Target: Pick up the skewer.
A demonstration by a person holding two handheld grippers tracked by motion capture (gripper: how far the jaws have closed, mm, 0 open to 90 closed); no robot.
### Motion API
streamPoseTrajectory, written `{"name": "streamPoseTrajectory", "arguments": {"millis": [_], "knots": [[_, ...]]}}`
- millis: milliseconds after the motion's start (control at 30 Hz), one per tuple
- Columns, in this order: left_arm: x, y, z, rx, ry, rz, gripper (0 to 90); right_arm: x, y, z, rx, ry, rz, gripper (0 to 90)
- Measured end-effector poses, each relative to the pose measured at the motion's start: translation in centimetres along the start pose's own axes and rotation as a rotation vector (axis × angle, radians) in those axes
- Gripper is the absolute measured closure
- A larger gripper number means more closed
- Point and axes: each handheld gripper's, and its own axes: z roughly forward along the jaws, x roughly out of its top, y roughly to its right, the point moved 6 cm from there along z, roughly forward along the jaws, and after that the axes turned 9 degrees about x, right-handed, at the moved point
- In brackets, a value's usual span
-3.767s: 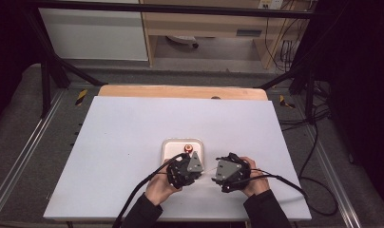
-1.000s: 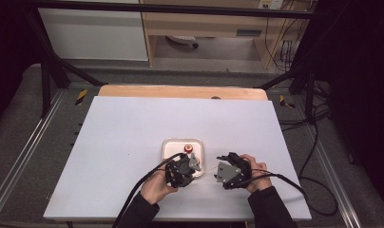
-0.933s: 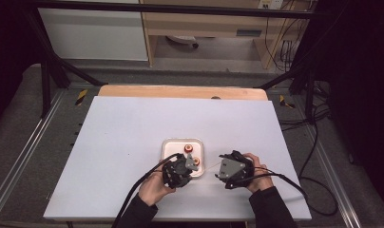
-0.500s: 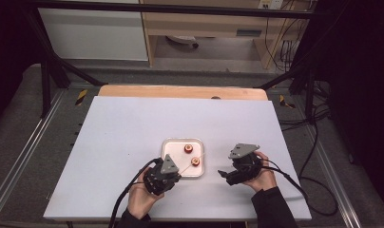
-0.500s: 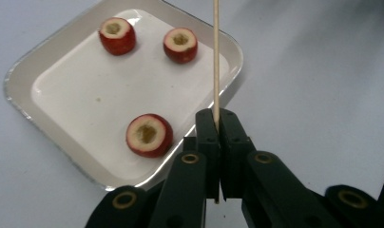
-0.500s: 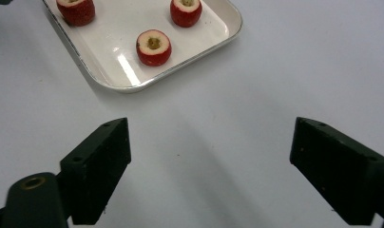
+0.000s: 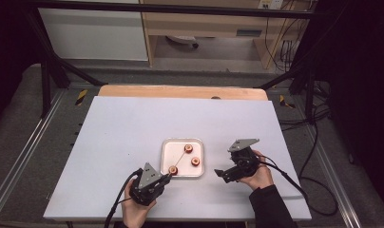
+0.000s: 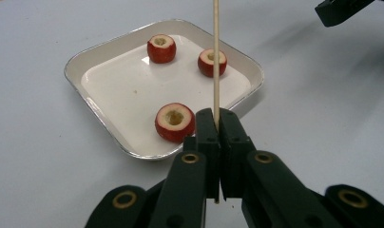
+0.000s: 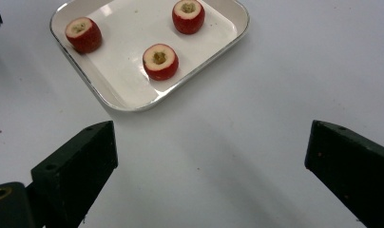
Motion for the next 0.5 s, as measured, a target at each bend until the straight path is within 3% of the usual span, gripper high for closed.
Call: {"name": "streamPoseTrajectory", "arguments": {"millis": [133, 500], "knots": [[-0.3, 0.0, -0.3, 0.004, 0.038, -0.038, 88.2, 0.3, 0.1, 0.1, 0.006, 0.002, 0.023, 3.8], [-1.5, 0.1, -0.6, 0.026, 0.093, -0.091, 88.2, 2.2, -0.5, 1.5, 0.028, -0.033, 0.015, 3.3]]}}
